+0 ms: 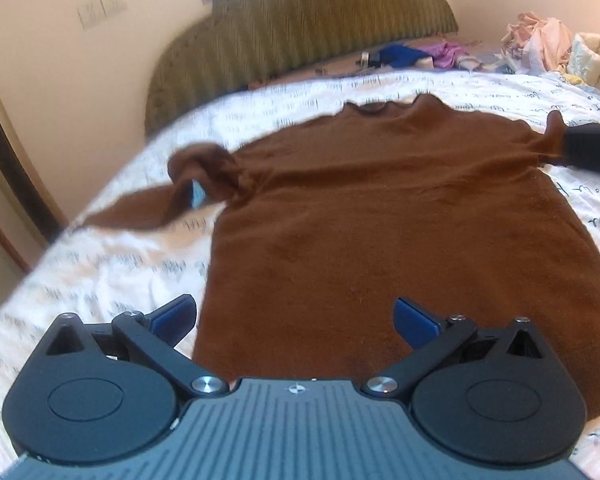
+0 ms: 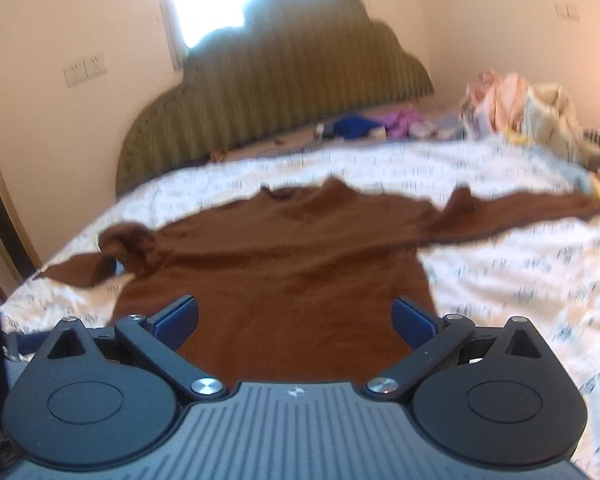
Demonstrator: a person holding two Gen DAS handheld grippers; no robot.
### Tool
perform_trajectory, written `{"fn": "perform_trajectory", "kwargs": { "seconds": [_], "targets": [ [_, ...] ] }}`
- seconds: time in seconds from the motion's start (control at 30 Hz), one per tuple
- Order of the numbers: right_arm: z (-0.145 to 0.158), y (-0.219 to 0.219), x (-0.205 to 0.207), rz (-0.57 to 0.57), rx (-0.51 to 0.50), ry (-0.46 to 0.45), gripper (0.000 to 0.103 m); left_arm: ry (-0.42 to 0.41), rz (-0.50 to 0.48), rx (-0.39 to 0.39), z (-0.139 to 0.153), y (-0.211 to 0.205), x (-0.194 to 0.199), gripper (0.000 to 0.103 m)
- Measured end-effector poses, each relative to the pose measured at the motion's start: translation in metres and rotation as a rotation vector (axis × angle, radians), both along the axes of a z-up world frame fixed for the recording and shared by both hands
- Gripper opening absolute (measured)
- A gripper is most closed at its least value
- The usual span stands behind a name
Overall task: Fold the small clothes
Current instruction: 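Move both tools over the spread brown sweater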
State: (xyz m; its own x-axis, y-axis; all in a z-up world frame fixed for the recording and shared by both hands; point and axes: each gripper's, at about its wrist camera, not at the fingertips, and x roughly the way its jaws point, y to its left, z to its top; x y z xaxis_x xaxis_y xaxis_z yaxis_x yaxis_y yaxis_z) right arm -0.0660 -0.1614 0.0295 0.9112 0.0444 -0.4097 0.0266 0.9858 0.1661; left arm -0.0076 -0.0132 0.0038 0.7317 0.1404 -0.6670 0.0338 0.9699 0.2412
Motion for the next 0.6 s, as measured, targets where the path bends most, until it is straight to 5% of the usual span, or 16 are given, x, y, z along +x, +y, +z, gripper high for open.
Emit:
{"fn": "perform_trajectory", "kwargs": {
  "seconds": [0.13, 0.27, 0.47, 0.53, 0.6],
  "targets": [
    [-0.002, 0.004, -0.012, 0.091, -0.085, -0.097, 0.103, 0.031, 0.012, 0.012, -0.001, 0.009, 0.005, 0.103],
    [-0.027, -0.005, -0.005, 0.04, -0.026, 0.009, 0.103, 0.025, 0.038, 0.008, 0.0, 0.021, 0.006, 0.103],
    [0.032, -0.01, -0.002, -0.101, -0.148, -0.013, 0.103, 0.081, 0.035, -0.041, -0.007, 0.028, 0.016, 0.103],
    [0.013, -0.014, -0.002, -0.012, -0.145, -0.094, 0.103, 0.069, 0.027, -0.071, -0.008, 0.03, 0.015, 0.103],
    [-0.023, -0.02, 0.019, 0.016, -0.063, 0.07, 0.103, 0.042, 0.001, -0.082, -0.01, 0.029, 0.012, 0.103]
  ]
}}
